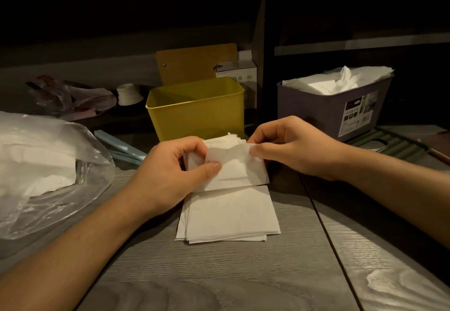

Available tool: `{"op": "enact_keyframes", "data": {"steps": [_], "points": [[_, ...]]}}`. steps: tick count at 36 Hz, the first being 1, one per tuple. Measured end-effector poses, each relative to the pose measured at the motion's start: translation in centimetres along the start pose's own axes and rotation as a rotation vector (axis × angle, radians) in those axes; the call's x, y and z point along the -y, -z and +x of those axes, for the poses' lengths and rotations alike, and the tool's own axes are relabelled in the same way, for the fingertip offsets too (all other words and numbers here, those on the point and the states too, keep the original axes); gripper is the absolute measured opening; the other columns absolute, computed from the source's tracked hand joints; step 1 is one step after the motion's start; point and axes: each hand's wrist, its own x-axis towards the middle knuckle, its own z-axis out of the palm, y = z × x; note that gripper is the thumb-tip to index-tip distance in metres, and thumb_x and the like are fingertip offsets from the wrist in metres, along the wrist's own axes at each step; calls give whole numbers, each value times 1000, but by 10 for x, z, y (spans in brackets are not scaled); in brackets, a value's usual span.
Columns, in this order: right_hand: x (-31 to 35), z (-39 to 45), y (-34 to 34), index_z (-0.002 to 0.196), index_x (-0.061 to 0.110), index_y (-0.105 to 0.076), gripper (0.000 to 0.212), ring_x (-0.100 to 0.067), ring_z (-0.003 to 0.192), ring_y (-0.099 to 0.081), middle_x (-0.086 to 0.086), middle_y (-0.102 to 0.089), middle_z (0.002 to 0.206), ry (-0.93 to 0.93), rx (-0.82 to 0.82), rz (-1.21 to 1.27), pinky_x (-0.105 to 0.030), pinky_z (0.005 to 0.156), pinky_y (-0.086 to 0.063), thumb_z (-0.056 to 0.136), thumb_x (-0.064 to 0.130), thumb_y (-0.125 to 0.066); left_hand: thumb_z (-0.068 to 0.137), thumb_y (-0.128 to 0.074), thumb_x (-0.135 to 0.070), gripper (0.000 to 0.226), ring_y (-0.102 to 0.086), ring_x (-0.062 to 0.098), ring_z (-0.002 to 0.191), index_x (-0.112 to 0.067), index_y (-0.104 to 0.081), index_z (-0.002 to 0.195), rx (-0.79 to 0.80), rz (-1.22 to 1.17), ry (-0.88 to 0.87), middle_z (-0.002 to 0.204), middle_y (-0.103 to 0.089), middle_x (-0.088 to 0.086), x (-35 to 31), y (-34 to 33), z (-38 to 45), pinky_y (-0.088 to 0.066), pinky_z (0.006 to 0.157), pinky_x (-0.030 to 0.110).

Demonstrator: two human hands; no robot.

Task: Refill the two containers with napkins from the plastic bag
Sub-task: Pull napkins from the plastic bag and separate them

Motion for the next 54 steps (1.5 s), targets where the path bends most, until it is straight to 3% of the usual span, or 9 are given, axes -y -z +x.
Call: {"op": "enact_keyframes", "data": {"steps": [7, 12, 22, 27, 31, 39, 45, 50, 54], "points": [[-1, 4, -1, 100, 21, -72, 15, -3, 99, -70, 6, -76, 98, 140, -150, 60, -22, 90, -56, 92, 9, -67, 77, -77, -25, 13, -68, 7, 85, -25, -66, 84, -65, -47, 7, 90, -70, -11, 0, 1, 2, -60, 72, 25], [1, 3, -9, 108, 19, -68, 21, 3, 97, -68, 13, -73, 101, 262, -205, -82, -13, 85, -53, 91, 8, -69, 79, -75, -15, 46, -70, 10, 99, -34, -58, 117, -47, -198, 33, 104, -69, -16, -2, 0, 2, -61, 73, 27], [-2, 1, -13, 110, 24, -69, 23, 0, 99, -66, 14, -70, 104, 233, -248, -119, -22, 89, -56, 91, 13, -71, 90, -64, 0, 44, -69, 12, 106, -33, -62, 120, -98, -291, -45, 111, -72, -11, -7, -5, 0, -62, 79, 31], [-1, 1, -8, 147, 37, -40, 71, 2, 133, -44, 18, -42, 148, 201, -129, -3, -26, 95, -54, 87, 22, -76, 91, -63, 1, 44, -67, 8, 110, -31, -62, 121, -91, -263, -84, 113, -71, -14, -6, -3, 0, -59, 80, 22], [-1, 2, -10, 155, 44, -21, 97, -5, 136, -45, 14, -38, 154, 167, -1, 125, -26, 99, -53, 84, 11, -78, 91, -63, 2, 43, -66, 8, 110, -29, -63, 119, -65, -225, -119, 111, -71, -13, -6, -3, -2, -58, 81, 21], [5, -5, -11, 122, 29, -66, 29, -8, 107, -68, 8, -73, 112, 223, -66, 16, -39, 94, -56, 97, 15, -61, 80, -71, -24, 46, -67, 7, 103, -34, -60, 124, -25, -159, -86, 107, -68, -18, -3, -1, -2, -59, 79, 24], [3, -9, -9, 125, 22, -67, 27, -10, 105, -65, 4, -72, 110, 208, -59, -139, -36, 88, -54, 102, 19, -52, 86, -71, -12, 39, -68, 7, 99, -34, -63, 118, -37, -142, -23, 104, -71, -18, -3, -3, -1, -61, 82, 30], [5, -7, -9, 125, 15, -66, 27, -6, 57, -64, 6, -71, 90, 199, -92, -70, -19, 54, -52, 100, 12, -56, 88, -69, -7, 34, -66, 5, 100, -33, -66, 109, -135, -101, -63, 104, -70, -17, -2, -2, 2, -60, 82, 26], [3, -4, -12, 124, 14, -65, 29, -17, 79, -73, 4, -72, 107, 156, -80, 62, -28, 63, -61, 98, 3, -58, 89, -71, -12, 29, -69, 9, 96, -32, -67, 109, -76, -51, 25, 101, -72, -13, 2, 1, 2, -62, 82, 38]]}}
